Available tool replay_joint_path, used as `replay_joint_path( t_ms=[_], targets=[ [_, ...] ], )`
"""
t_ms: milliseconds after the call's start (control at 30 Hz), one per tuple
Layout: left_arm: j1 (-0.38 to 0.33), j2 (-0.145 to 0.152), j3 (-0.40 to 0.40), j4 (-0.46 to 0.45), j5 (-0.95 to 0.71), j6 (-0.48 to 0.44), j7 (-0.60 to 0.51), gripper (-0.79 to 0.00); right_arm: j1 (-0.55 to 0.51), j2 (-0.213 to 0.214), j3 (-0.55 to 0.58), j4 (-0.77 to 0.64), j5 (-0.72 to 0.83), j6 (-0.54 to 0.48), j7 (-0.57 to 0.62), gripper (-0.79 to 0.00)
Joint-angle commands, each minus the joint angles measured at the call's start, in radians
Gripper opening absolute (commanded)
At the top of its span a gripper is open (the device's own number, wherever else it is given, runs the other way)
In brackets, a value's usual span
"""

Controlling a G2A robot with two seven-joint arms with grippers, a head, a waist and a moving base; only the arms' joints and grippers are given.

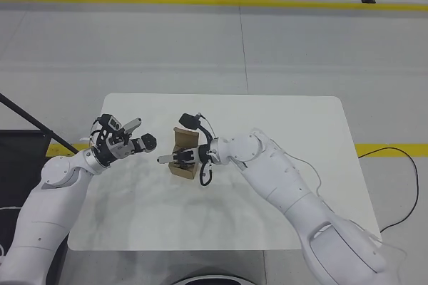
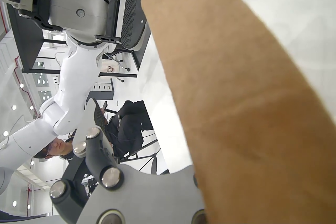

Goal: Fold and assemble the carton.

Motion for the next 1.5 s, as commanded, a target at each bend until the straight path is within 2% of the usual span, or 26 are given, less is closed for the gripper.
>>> replay_joint_path(
  t_ms=[0,1467],
  targets=[
    [0.000,-0.001,0.000,0.000,0.002,0.002,-0.003,0.000,0.002,-0.002,0.000,0.005,-0.002,0.001,0.004,0.000],
    [-0.011,-0.016,-0.013,0.011,0.024,0.013,-0.021,0.000,0.018,-0.033,0.030,0.064,-0.029,-0.014,0.037,0.000]
  ],
)
